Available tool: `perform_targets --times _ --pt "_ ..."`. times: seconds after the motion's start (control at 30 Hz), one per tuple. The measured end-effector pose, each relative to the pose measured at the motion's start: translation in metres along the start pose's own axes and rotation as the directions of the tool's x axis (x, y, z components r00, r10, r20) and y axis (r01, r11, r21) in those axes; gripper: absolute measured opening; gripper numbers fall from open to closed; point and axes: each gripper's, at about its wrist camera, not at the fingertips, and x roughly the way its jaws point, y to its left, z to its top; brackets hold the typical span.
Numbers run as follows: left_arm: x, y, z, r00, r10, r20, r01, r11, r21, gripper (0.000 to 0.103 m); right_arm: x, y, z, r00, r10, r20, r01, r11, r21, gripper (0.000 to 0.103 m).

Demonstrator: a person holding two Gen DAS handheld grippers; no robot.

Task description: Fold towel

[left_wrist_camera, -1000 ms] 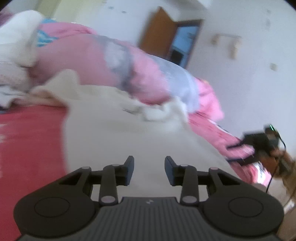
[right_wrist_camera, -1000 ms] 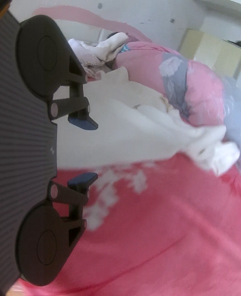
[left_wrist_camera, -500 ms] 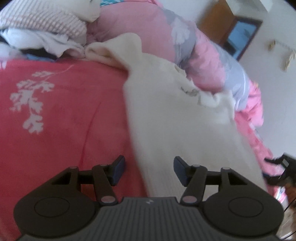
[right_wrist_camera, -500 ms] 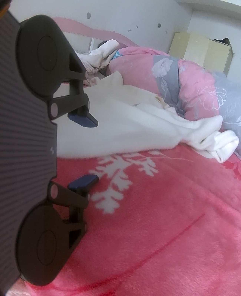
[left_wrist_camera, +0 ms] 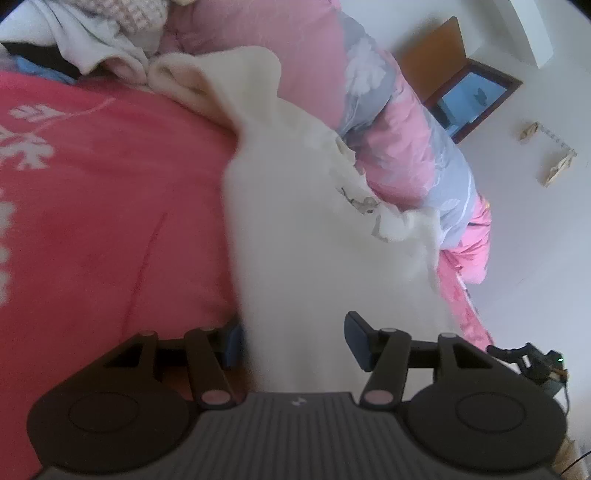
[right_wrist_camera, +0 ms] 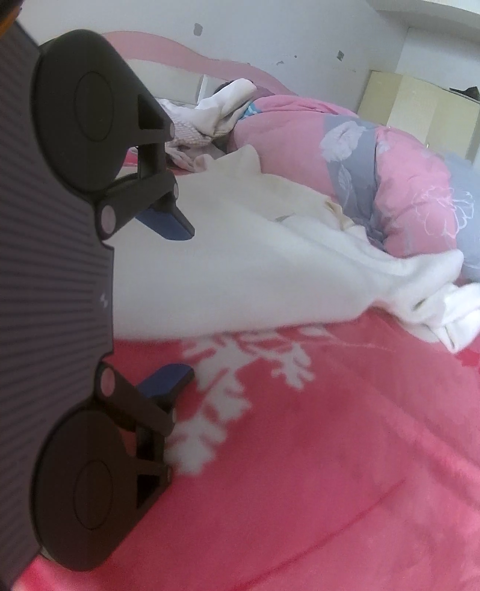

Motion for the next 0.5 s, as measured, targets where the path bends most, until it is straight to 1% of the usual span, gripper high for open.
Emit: perform_targets --times 0.07,0.17,0.27,0.33,0.47,0.5 --pt "0.004 0.003 0.003 1.000 -0.015 -0.004 0.014 1.000 -0.021 0.055 0.006 0.001 0.004 1.000 0.010 0.004 -0.010 1.000 0.001 0.075" --pt "0.001 0.006 0.000 0.999 -0.044 -0.016 0.044 0.998 -0.044 0.051 0.012 0.002 0.006 1.000 0.020 0.010 -0.020 1.000 0.003 0.075" --pt "-0.006 0.009 -0.007 0.996 -0.079 -0.031 0.077 0.995 -0.061 0.047 0.009 0.006 -0.002 1.000 0.019 -0.011 -0.020 1.000 -0.016 0.075" --pt "-0.012 0.012 -0.012 0.995 -0.092 -0.038 0.089 0.994 -0.070 0.040 0.003 0.007 -0.011 0.999 0.025 -0.035 -0.025 0.999 -0.021 0.074" --pt "-0.007 0.016 -0.011 0.992 -0.115 -0.047 0.110 0.989 -0.100 0.039 -0.002 0.006 -0.020 0.998 0.032 -0.050 -0.034 0.998 -0.053 0.073" --pt "-0.004 0.016 -0.010 0.991 -0.122 -0.050 0.116 0.987 -0.110 0.037 0.000 0.004 -0.017 0.998 0.032 -0.055 -0.035 0.998 -0.053 0.073"
